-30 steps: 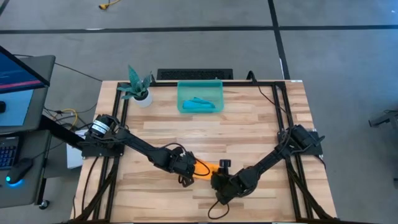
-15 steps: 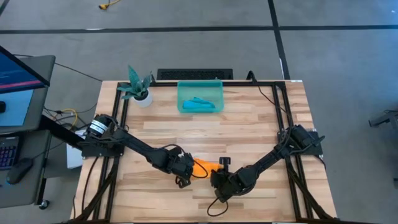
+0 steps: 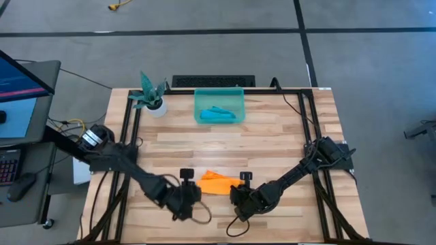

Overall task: Roll microfiber towels into tight, uniform cylinder then place into a basket
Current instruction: Roll the orange microfiber cloth

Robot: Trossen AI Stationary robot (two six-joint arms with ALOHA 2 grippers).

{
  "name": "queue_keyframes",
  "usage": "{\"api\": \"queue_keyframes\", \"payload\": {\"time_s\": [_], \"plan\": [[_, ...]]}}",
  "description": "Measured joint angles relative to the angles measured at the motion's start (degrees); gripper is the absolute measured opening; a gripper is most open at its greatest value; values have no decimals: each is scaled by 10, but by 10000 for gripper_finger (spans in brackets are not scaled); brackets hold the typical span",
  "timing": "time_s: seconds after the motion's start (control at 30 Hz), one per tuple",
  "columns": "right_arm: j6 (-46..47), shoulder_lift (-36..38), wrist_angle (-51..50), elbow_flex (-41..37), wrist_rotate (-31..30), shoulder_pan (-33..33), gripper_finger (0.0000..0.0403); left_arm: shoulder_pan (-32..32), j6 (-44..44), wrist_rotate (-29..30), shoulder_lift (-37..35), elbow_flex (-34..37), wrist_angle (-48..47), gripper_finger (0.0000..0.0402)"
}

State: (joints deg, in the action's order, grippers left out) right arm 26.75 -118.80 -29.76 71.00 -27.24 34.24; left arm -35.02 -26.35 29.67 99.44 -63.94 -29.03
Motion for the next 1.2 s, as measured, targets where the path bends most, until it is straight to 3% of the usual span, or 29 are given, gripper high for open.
{"api": "queue_keyframes", "payload": {"time_s": [0.27,0.43,0.8,1.2], "plan": [[2,0,0,0,0,0,21,-76,99,137,1,-49,7,87],[2,0,1,0,0,0,33,-97,131,194,1,-65,38,87],[2,0,1,0,0,1,24,-89,163,206,2,-46,70,87],[3,0,3,0,2,-3,25,-84,249,200,86,-42,93,87]]}}
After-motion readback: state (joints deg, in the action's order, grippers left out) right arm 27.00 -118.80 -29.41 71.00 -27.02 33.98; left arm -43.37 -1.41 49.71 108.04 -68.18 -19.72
